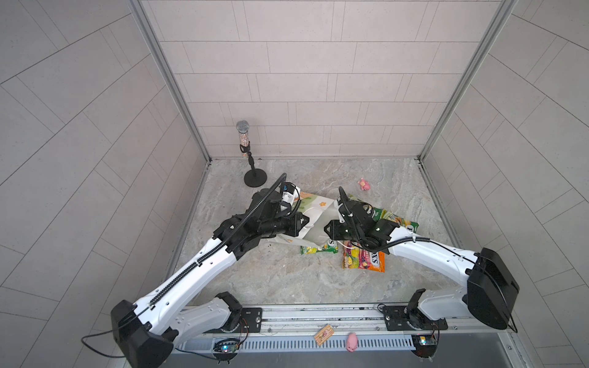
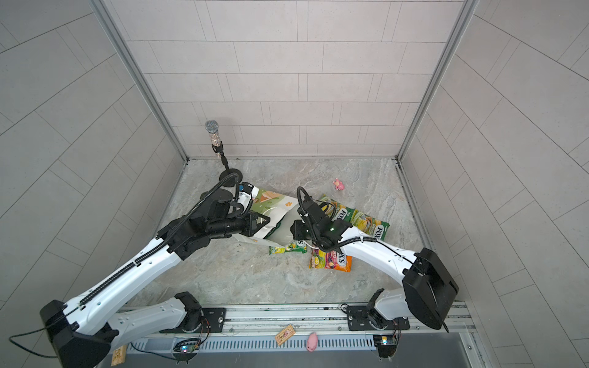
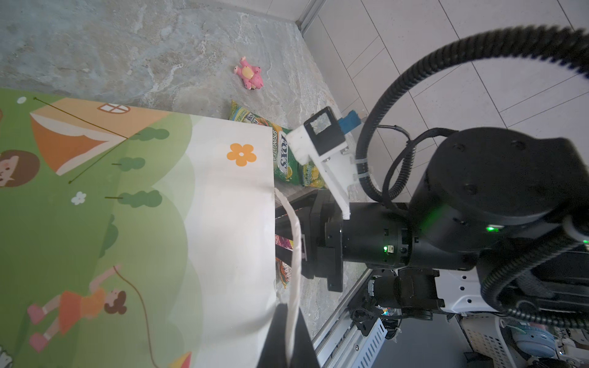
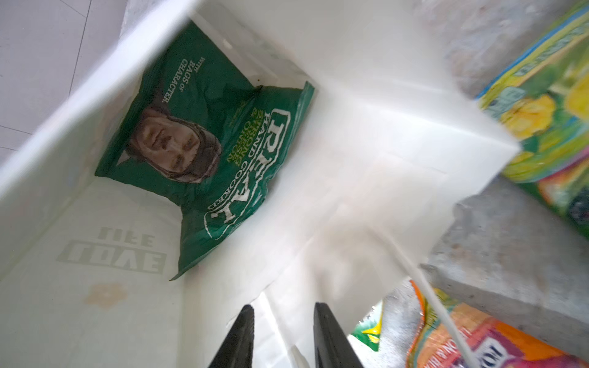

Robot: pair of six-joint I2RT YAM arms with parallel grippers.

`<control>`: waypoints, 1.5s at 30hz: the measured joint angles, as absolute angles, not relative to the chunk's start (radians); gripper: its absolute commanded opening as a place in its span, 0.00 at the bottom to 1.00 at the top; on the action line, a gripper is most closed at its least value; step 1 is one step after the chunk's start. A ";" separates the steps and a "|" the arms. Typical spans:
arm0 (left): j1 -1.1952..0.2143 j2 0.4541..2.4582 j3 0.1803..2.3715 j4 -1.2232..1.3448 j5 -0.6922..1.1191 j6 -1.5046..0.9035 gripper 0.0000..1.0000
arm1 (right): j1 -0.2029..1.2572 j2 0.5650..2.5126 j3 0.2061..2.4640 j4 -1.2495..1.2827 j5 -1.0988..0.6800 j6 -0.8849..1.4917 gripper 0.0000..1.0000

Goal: Take the snacks out of the paper bag
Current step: Pick up the snack from the paper bag.

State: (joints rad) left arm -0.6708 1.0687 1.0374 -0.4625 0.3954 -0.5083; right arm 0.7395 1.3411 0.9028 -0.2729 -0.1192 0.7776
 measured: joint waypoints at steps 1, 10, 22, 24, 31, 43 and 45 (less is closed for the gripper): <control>-0.671 1.070 1.037 -0.462 0.395 -0.508 0.00 | 0.739 1.328 0.902 -0.276 -0.110 0.775 0.33; -0.675 1.073 1.036 -0.455 0.377 -0.509 0.00 | 0.740 1.314 0.826 -0.107 -0.109 0.892 0.24; -0.676 1.072 1.033 -0.422 0.313 -0.542 0.00 | 0.767 1.499 0.801 0.160 -0.169 1.100 0.23; -0.676 1.071 1.033 -0.412 0.298 -0.549 0.00 | 0.774 1.528 0.810 0.186 -0.183 1.117 0.23; -0.676 1.066 1.032 -0.392 0.266 -0.563 0.00 | 0.785 1.600 0.834 0.254 -0.233 1.166 0.25; -0.676 1.056 1.021 -0.389 0.296 -0.565 0.00 | 0.785 1.643 0.937 0.137 -0.150 1.226 0.35; -0.676 1.052 1.021 -0.389 0.298 -0.564 0.00 | 0.786 1.642 0.939 0.107 -0.121 1.234 0.37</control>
